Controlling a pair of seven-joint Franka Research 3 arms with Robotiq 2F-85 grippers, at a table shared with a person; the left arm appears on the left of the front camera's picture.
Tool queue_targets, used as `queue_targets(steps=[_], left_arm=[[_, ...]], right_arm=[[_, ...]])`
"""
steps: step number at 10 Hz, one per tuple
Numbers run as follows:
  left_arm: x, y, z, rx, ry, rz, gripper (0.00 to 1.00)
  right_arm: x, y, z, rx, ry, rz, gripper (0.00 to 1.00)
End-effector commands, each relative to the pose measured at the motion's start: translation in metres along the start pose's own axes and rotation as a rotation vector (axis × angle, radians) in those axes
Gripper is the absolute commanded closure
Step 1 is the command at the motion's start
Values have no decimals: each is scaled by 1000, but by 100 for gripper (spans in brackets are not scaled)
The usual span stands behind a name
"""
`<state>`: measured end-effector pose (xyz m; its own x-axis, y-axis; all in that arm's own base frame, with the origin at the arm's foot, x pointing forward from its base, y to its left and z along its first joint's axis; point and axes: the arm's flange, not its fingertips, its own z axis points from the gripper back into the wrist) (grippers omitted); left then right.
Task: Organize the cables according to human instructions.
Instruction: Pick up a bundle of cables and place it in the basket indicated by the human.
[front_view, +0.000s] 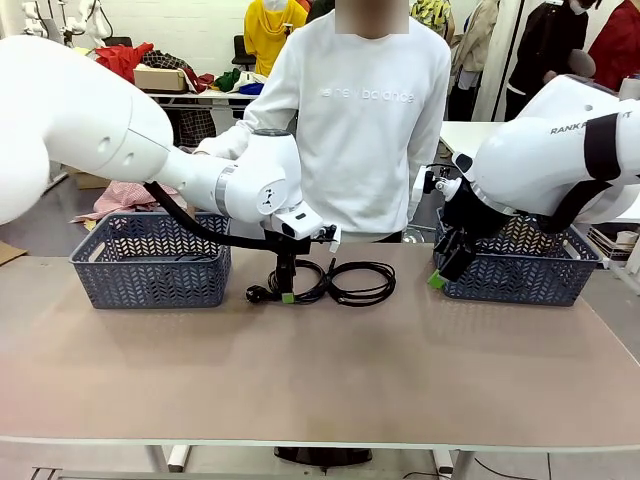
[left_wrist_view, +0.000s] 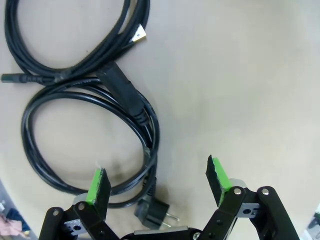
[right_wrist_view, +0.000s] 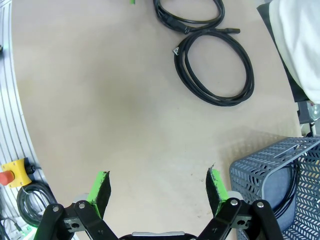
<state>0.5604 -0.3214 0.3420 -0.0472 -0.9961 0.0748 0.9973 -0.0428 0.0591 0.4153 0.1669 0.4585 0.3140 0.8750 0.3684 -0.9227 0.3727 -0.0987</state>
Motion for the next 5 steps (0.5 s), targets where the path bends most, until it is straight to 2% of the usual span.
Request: queue_targets(steps=[1,5], left_arm=[[8,12,-5,7,32,-3,0],[9,22,-21,-11,42,16,0]], right_arm=[[1,1,0,0,0,4,0],[1,1,0,0,0,4,0]])
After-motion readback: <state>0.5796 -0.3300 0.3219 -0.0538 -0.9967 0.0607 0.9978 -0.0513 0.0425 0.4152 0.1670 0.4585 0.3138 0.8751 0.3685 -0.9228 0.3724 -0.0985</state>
